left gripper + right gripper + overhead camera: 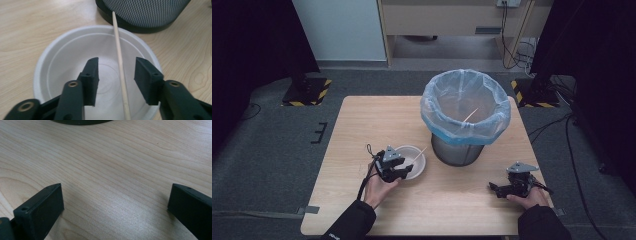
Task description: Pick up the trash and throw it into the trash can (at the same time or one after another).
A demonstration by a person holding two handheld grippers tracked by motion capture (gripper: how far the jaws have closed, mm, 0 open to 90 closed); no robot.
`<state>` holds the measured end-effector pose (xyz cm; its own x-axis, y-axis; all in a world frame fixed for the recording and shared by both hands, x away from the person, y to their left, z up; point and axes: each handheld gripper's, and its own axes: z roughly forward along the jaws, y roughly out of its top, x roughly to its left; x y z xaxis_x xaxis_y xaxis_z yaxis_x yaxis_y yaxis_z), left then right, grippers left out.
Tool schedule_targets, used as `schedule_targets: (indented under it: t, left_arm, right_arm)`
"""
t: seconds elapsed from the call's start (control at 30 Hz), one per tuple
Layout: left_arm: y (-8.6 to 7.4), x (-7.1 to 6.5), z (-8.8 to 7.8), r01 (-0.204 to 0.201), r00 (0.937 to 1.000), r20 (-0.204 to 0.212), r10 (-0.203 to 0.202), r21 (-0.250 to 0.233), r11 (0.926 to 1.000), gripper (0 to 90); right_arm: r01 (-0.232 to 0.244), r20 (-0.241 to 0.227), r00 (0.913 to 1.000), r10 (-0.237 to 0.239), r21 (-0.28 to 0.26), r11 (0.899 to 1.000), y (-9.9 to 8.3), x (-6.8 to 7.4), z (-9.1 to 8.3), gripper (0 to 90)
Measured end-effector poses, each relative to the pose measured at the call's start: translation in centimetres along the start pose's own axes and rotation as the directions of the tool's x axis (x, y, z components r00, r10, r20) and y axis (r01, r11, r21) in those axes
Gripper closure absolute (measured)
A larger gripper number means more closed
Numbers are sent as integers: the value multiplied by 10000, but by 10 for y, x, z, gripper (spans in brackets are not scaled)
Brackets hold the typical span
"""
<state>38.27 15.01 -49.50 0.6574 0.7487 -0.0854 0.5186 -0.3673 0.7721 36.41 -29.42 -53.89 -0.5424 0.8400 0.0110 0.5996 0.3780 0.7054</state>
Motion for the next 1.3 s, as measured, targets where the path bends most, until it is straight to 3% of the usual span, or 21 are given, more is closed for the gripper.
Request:
schedule_targets:
  t: [0.37, 0.57, 0.73, 1.0, 1.3]
  left_arm:
    - [-1, 6, -2, 135, 9999, -45, -134, 293, 9995, 773]
    - [-1, 9, -3, 296, 9995, -149, -290, 436, 9986, 845]
    - [-1, 11, -5, 369, 9991, -223, -359, 466, 9982, 853]
    - [6, 13, -19, 418, 9988, -252, -422, -153, 9990, 852]
    - [13, 13, -40, 507, 9981, -294, -540, -1020, 9935, 852]
  right_arm:
    - [24, -9, 10000, -24, 8, 10000, 0, 0, 0, 6]
    - [22, -10, 10000, -22, 8, 10000, 0, 0, 0, 6]
    - [23, -11, 10000, -23, 8, 10000, 0, 0, 0, 6]
    - [22, -11, 10000, -22, 9, 10000, 0, 0, 0, 6]
    - [25, -11, 10000, -25, 9, 10000, 0, 0, 0, 6]
